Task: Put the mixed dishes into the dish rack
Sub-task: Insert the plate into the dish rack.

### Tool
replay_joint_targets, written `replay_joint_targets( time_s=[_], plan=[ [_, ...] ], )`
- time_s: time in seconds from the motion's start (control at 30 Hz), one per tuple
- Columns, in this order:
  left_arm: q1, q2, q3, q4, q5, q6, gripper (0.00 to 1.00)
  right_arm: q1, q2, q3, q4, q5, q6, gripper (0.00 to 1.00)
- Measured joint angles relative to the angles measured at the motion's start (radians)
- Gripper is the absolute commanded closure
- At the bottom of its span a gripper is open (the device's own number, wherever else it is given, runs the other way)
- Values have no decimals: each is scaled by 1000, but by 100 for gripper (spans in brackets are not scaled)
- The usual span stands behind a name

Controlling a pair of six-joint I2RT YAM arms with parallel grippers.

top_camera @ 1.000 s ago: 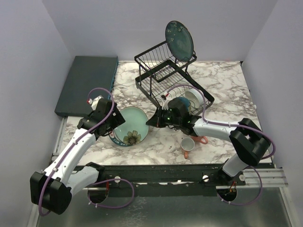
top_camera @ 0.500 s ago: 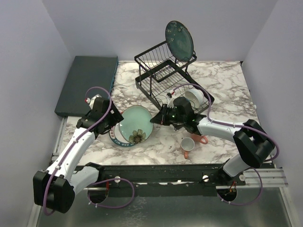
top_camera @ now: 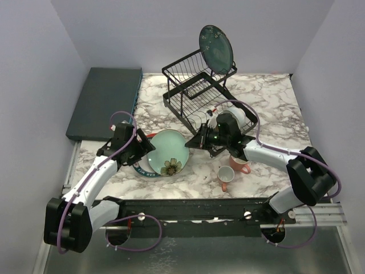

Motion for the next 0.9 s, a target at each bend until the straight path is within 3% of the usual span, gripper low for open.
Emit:
replay_joint_targets(
  time_s=[0.9],
  plan=[
    [10, 14, -195, 297, 203, -121, 24, -47, 16, -58, 10, -77, 56, 100]
  ],
)
